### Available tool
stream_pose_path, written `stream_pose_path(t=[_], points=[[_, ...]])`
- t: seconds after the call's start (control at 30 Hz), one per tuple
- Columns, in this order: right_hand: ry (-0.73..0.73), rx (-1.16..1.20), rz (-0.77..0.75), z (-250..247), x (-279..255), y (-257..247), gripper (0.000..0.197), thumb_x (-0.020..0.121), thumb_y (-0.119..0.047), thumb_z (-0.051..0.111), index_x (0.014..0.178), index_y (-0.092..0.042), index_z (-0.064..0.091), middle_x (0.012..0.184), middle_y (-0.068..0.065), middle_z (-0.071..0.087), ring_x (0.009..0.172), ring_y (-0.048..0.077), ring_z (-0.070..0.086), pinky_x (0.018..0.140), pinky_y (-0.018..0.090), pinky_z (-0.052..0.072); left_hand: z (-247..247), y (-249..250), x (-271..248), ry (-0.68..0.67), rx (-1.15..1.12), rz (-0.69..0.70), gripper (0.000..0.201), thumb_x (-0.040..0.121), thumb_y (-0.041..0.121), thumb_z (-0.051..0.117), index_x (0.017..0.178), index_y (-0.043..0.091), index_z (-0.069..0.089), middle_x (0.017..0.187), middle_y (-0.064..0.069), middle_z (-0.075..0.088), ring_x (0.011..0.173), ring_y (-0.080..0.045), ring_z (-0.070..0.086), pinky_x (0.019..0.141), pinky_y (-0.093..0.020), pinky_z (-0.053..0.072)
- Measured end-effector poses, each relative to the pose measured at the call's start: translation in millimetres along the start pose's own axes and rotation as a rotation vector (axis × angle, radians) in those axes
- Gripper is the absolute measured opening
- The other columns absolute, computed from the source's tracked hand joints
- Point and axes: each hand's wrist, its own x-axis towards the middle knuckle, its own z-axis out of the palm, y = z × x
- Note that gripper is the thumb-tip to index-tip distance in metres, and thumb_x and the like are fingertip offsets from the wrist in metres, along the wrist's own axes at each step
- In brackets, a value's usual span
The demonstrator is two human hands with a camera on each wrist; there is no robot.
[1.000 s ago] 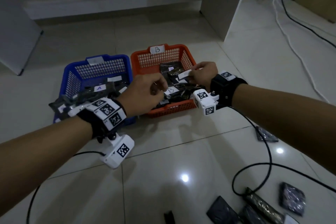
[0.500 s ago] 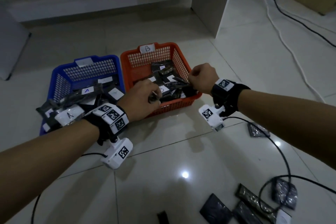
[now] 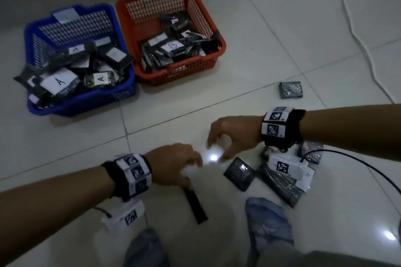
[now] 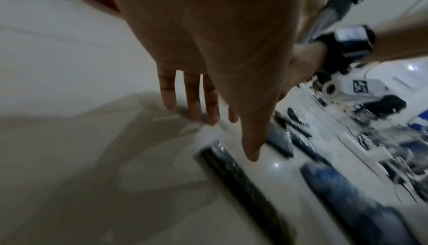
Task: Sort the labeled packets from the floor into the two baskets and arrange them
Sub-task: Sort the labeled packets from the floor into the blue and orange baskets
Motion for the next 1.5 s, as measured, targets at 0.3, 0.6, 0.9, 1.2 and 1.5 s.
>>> stream_pose_path(t=[0.3, 0.6, 0.9, 1.2, 1.5], points=[[-0.157, -0.093, -0.043, 23.8, -27.8, 9.9, 0.042, 0.071, -0.023, 0.088, 0.107, -0.018, 0.067, 0.114, 0.002, 0.055, 0.102, 0.018, 0.052, 0.078, 0.028, 0.043, 24.9, -1.4, -20.9, 0.092, 0.107, 0.033, 0.022, 0.090, 0.050, 0.061, 0.098, 0.031, 0.052, 0.103, 0.012, 0.051, 0.091, -0.010, 0.047, 0.077, -0.029, 0.027], [0.177, 0.580, 0.170, -7.0, -14.3, 15.9, 0.035, 0.085, -0.001, 0.066, 0.068, -0.019, 0.042, 0.068, -0.012, 0.063, 0.068, 0.014, 0.058, 0.062, 0.031, 0.051, -24.3, -30.3, -34.7, 0.376, -0.334, -0.107, 0.024, 0.091, 0.017, 0.068, 0.083, 0.027, 0.048, 0.080, 0.006, 0.060, 0.066, -0.007, 0.051, 0.060, -0.020, 0.040], [0.378, 0.570, 0.170, -12.1, -10.7, 13.4, 0.040, 0.062, -0.021, 0.095, 0.058, -0.030, 0.056, 0.112, -0.006, 0.068, 0.103, 0.014, 0.065, 0.092, 0.032, 0.053, -38.7, -31.8, -34.4, 0.559, -0.495, -0.099, 0.016, 0.088, 0.010, 0.071, 0.090, 0.023, 0.062, 0.090, 0.007, 0.067, 0.074, -0.003, 0.060, 0.066, -0.011, 0.043], [0.546, 0.607, 0.127, -12.6, -13.7, 14.5, 0.027, 0.067, -0.009, 0.091, 0.085, -0.015, 0.073, 0.108, 0.000, 0.064, 0.092, 0.013, 0.067, 0.079, 0.043, 0.060, -48.0, -33.6, -31.9, 0.585, -0.499, -0.123, 0.018, 0.085, 0.014, 0.075, 0.086, 0.028, 0.063, 0.089, 0.009, 0.067, 0.079, -0.010, 0.063, 0.074, -0.028, 0.052], [0.666, 0.796, 0.137, -24.3, -14.8, 20.2, 0.050, 0.069, -0.003, 0.090, 0.103, -0.012, 0.054, 0.098, 0.005, 0.067, 0.089, 0.020, 0.072, 0.076, 0.033, 0.061, -84.2, -33.2, -21.7, 0.728, -0.511, -0.165, 0.017, 0.084, 0.021, 0.077, 0.088, 0.025, 0.060, 0.087, 0.009, 0.066, 0.076, -0.001, 0.061, 0.065, -0.012, 0.045]])
